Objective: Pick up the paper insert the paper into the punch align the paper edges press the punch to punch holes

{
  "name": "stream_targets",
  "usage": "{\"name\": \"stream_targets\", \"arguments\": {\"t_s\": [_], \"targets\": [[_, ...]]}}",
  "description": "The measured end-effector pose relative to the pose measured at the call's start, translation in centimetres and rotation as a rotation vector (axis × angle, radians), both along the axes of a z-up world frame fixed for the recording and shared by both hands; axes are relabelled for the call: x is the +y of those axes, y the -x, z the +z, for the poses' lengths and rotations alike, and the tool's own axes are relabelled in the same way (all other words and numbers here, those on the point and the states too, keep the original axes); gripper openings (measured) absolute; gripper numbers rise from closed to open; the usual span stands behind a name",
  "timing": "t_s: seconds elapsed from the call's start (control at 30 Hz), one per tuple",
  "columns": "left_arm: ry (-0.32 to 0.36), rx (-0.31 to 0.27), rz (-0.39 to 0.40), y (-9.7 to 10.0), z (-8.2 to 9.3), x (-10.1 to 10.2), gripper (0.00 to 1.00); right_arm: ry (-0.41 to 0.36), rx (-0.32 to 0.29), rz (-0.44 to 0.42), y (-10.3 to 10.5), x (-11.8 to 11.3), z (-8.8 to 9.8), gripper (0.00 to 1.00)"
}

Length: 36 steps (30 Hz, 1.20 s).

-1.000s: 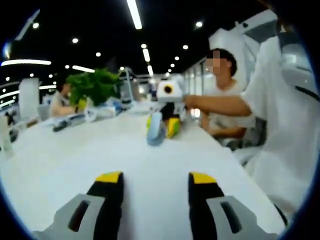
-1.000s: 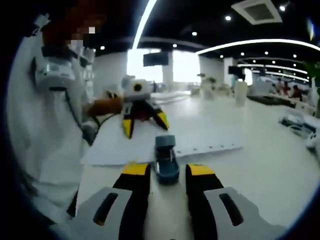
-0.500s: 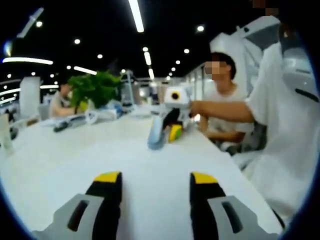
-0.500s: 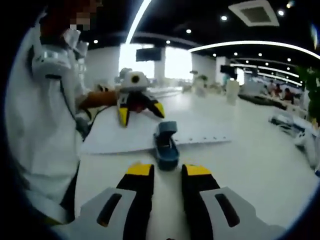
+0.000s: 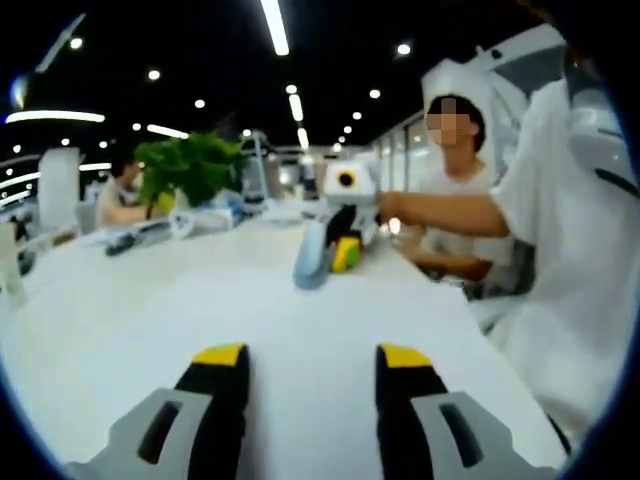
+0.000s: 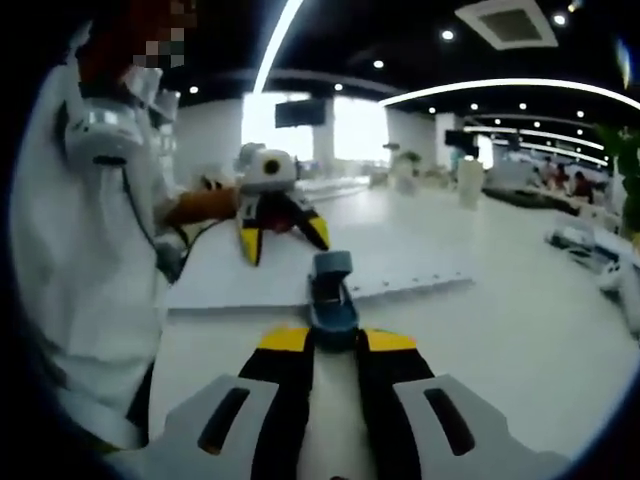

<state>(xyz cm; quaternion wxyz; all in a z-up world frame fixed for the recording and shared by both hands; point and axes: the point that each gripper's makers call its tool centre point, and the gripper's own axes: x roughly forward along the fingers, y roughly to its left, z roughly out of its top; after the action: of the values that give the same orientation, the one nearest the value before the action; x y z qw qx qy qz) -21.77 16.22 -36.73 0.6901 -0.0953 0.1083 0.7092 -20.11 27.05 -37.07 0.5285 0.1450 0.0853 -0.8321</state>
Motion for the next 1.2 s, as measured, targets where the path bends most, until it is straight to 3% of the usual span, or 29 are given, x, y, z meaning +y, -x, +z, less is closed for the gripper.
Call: {"name": "stream_targets", "arguments": {"t_s": [0.17, 0.23, 0.33, 0.5, 0.6, 0.73, 0.9, 1.07, 1.2], "targets": [[-0.033, -0.002, -0.015, -0.4, 0.7, -0.2, 0.56, 0.024, -0.017, -0.040, 0.2, 0.7, 0.5, 0.27], [-0.085, -0.041, -0.022, -0.7, 1.8, -0.2, 0.55, 0.039, -0.028, -0.070, 0.0, 1.1, 1.0, 0.28], [-0.120, -0.070, -0.019, -0.6, 3.1, -0.4, 0.54, 0.055, 0.011, -0.125, -0.2, 1.9, 2.3, 0.27], [-0.104, 0.019, -0.054, -0.8, 5.4, 1.4, 0.55, 0.093, 0.089, -0.258, -0.6, 3.6, 4.6, 0.27], [-0.094, 0.066, -0.065, 0.1, 6.4, 3.9, 0.55, 0.096, 0.114, -0.311, -1.3, 3.9, 4.8, 0.17], [-0.069, 0.047, -0.109, 0.7, 5.9, 7.2, 0.52, 0.089, 0.133, -0.372, -1.4, 4.4, 4.8, 0.16], [-0.058, 0.015, -0.161, -0.5, 4.7, 9.9, 0.50, 0.143, 0.136, -0.461, -1.3, 5.1, 5.3, 0.16], [-0.053, -0.007, -0.191, -1.0, 3.1, 11.4, 0.49, 0.182, 0.181, -0.537, -0.9, 6.5, 6.4, 0.11], [-0.045, -0.015, -0.197, -0.9, 2.5, 11.5, 0.43, 0.248, 0.140, -0.596, -0.6, 7.3, 6.6, 0.10]]}}
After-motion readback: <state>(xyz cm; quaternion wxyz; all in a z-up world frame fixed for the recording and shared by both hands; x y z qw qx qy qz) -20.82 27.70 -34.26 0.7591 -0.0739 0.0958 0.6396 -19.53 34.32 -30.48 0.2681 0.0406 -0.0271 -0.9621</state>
